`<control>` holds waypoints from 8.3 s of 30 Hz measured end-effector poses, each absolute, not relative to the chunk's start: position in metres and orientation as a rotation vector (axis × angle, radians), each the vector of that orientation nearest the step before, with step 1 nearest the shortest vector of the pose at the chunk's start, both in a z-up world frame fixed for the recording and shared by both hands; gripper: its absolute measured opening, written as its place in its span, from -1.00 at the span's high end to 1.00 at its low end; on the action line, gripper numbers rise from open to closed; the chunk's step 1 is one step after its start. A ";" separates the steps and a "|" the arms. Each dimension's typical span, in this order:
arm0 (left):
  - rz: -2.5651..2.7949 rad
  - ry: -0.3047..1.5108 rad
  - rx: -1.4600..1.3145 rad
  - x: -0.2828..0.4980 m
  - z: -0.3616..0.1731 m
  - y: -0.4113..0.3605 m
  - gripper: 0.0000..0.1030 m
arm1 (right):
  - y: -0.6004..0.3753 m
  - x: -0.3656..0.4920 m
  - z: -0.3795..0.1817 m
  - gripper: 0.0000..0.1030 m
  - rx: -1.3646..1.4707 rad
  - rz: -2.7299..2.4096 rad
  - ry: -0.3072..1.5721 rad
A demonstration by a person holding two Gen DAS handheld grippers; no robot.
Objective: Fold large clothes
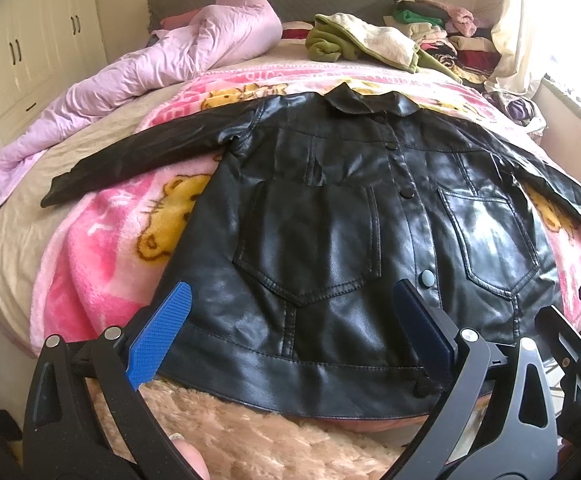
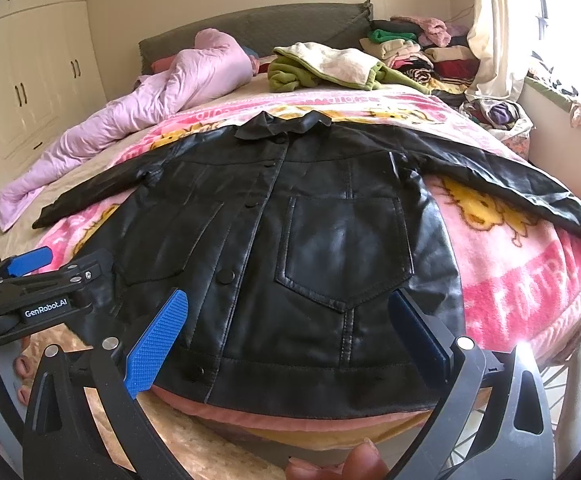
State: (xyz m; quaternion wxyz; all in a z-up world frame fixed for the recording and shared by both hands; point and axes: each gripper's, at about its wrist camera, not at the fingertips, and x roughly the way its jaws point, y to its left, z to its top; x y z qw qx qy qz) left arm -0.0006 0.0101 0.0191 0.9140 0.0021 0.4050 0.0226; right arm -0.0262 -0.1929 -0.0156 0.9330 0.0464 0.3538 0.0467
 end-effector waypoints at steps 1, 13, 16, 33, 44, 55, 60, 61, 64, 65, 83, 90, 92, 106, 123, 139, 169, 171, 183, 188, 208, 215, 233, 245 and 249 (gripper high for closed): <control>0.051 0.831 0.002 -0.001 0.021 0.011 -0.83 | -0.192 -0.024 -0.015 -0.92 0.100 0.099 0.728; 0.155 0.738 -0.075 0.009 0.089 0.061 -0.83 | -0.189 -0.008 0.018 -0.92 0.164 0.178 0.682; 0.198 0.701 -0.063 0.013 0.108 0.070 -0.83 | -0.192 -0.004 0.028 -0.92 0.167 0.187 0.663; 0.146 0.575 -0.081 0.068 0.202 0.039 -0.83 | -0.230 0.031 0.137 -0.92 0.196 0.233 0.468; 0.017 0.604 -0.035 0.131 0.213 -0.042 -0.83 | -0.291 0.084 0.154 -0.92 0.283 0.086 0.439; -0.068 0.713 -0.064 0.189 0.158 -0.077 -0.83 | -0.384 0.118 0.106 -0.92 0.469 -0.072 0.482; -0.099 0.742 -0.013 0.200 0.123 -0.097 -0.83 | -0.424 0.116 0.075 -0.92 0.504 -0.173 0.507; -0.096 0.744 0.006 0.202 0.118 -0.100 -0.83 | -0.432 0.115 0.069 -0.92 0.509 -0.193 0.511; -0.113 0.777 0.044 0.205 0.097 -0.117 -0.83 | -0.454 0.111 0.051 -0.92 0.515 -0.250 0.515; -0.121 0.788 0.047 0.205 0.092 -0.118 -0.83 | -0.463 0.110 0.043 -0.92 0.515 -0.272 0.522; -0.163 0.855 0.146 0.209 0.039 -0.150 -0.83 | -0.599 0.065 -0.031 -0.92 0.534 -0.596 0.536; -0.132 0.866 0.139 0.235 0.029 -0.156 -0.83 | -0.620 0.060 -0.067 -0.92 0.721 -0.528 0.614; -0.139 0.868 0.137 0.242 0.028 -0.160 -0.83 | -0.622 0.061 -0.081 -0.92 0.786 -0.507 0.636; -0.263 0.889 0.097 0.251 0.038 -0.195 -0.83 | -0.651 0.072 -0.115 0.24 1.063 -0.558 0.525; -0.291 0.876 0.016 0.238 0.081 -0.156 -0.83 | -0.591 0.074 0.041 0.73 0.654 -0.358 0.300; -0.240 0.866 -0.031 0.237 0.112 -0.086 -0.83 | -0.439 0.144 0.174 0.75 0.326 -0.056 0.267; -0.099 0.834 -0.437 0.255 0.090 0.107 -0.83 | -0.128 0.250 0.056 0.75 0.113 0.532 0.515; -0.099 0.831 -0.449 0.252 0.086 0.114 -0.83 | -0.108 0.249 0.041 0.73 0.092 0.551 0.548; -0.125 0.921 -0.469 0.256 0.040 0.116 -0.83 | -0.087 0.242 -0.021 -0.92 0.121 0.609 0.774; -0.152 0.985 -0.430 0.255 0.017 0.103 -0.83 | -0.144 0.217 0.004 -0.92 0.142 0.638 0.719; -0.242 1.043 -0.408 0.298 -0.037 0.037 0.56 | -0.396 0.259 -0.001 -0.91 0.396 0.072 0.734; -0.281 0.843 -0.330 0.262 0.024 0.038 0.79 | -0.405 0.297 -0.044 -0.76 0.488 0.030 0.832; -0.213 0.765 -0.361 0.242 0.041 0.073 0.79 | -0.365 0.350 -0.083 0.52 0.574 0.138 0.910; -0.191 0.902 -0.286 0.281 -0.015 0.055 0.78 | -0.415 0.342 -0.097 0.91 0.654 0.064 0.839; -0.187 0.901 -0.302 0.276 -0.015 0.067 0.78 | -0.410 0.325 -0.071 0.02 0.586 0.123 0.805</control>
